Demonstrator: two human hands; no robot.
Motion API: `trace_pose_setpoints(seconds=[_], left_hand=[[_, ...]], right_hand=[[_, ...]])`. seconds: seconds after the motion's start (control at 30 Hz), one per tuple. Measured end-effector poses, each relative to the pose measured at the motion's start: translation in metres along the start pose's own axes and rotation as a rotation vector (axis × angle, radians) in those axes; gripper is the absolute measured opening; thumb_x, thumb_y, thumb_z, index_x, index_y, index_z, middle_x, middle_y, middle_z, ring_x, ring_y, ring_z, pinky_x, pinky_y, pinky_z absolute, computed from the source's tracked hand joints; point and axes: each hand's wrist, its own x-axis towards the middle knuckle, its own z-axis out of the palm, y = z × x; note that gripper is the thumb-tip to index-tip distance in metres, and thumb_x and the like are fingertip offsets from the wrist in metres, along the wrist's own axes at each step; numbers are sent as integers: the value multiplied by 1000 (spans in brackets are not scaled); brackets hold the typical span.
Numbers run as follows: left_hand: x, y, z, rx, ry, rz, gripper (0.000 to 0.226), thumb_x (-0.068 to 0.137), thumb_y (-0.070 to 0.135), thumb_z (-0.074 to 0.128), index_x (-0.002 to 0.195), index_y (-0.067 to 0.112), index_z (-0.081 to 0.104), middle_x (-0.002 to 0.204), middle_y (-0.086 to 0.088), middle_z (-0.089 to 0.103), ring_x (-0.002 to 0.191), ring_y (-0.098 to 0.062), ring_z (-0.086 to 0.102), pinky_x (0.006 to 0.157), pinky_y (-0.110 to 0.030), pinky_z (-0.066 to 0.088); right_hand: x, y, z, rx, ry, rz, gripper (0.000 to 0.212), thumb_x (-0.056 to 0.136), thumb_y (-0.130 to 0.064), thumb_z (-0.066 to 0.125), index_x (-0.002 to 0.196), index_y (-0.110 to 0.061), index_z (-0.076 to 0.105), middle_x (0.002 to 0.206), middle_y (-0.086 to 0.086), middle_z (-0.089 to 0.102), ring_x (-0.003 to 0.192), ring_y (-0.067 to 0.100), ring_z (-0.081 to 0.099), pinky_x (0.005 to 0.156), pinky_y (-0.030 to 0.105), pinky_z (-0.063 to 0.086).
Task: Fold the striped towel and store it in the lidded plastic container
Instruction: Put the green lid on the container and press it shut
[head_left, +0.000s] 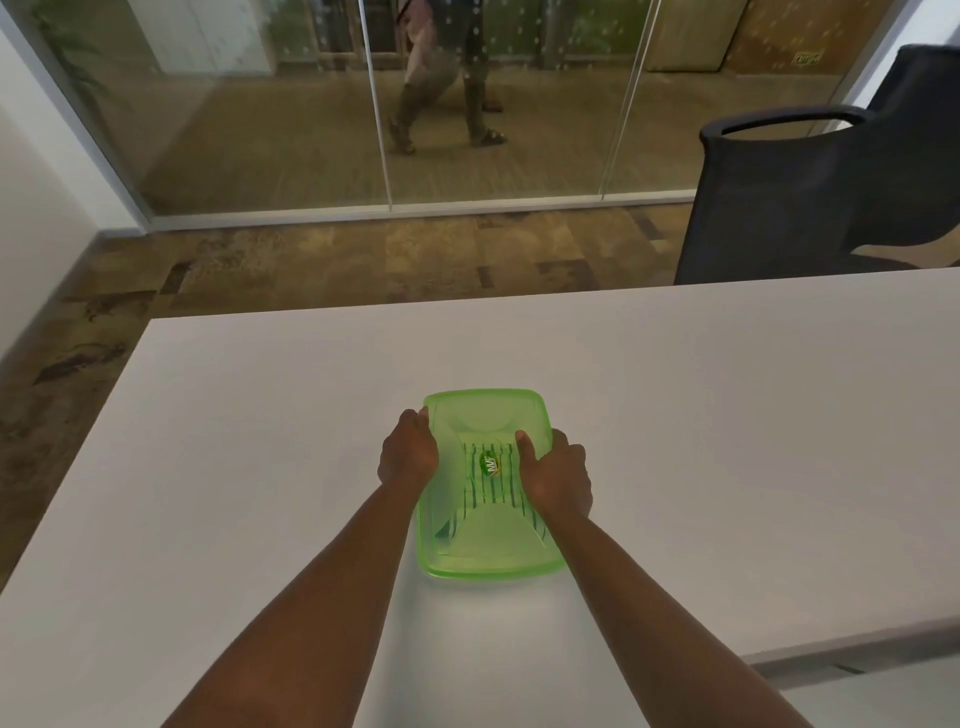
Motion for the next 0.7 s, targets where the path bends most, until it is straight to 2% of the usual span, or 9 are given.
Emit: trace_pose_setpoints(seconds=[0.23,0.33,0.43,0.5,0.53,0.63,0.7], left_hand=[[-2,-3,4,-77,27,18,35,99,40,26,81,11,37,105,-22,63,99,-37,57,72,-34,36],[-2,-5,5,-125,44,35,38,99,39,28,71,14,34,101,-24,62,96,-39,57,69,-31,32],[-4,-4,4,-127,48,41,41,98,40,30,62,19,29,83,-17,55,81,-34,51,68,-31,32],[-5,-3,0,-100,28,38,39,97,42,29,72,15,37,83,-12,54,84,-32,51,72,-35,39],[-7,-2,-2,-63,12,29,39,97,44,27,80,12,43,90,-14,58,91,-33,55,78,-37,43],[-20,-1,-2,175,-23,-23,58,95,54,18,114,10,52,117,-18,61,111,-35,56,91,-39,43],[-32,-7,3,259,5,-35,64,93,57,17,119,9,51,120,-17,61,111,-35,56,90,-39,43]], right_hand=[[11,7,0,98,-7,131,54,95,-52,29,120,-7,46,119,18,60,109,36,56,87,39,45],[17,10,0,119,-34,119,54,94,-55,28,100,-6,51,102,15,61,103,34,58,78,36,43],[20,13,1,89,-37,97,49,94,-55,27,85,-9,44,90,13,55,89,31,55,71,33,37],[21,12,1,71,-26,91,50,94,-54,27,87,-9,45,98,17,61,93,32,57,70,32,36],[21,11,1,63,-18,94,52,94,-55,27,91,-7,49,104,18,63,97,33,58,70,32,36],[24,6,0,70,11,148,61,94,-55,27,109,-2,51,113,18,62,103,34,58,73,34,39],[26,2,-1,88,22,174,62,94,-56,27,114,-2,50,115,19,61,105,35,58,78,36,43]])
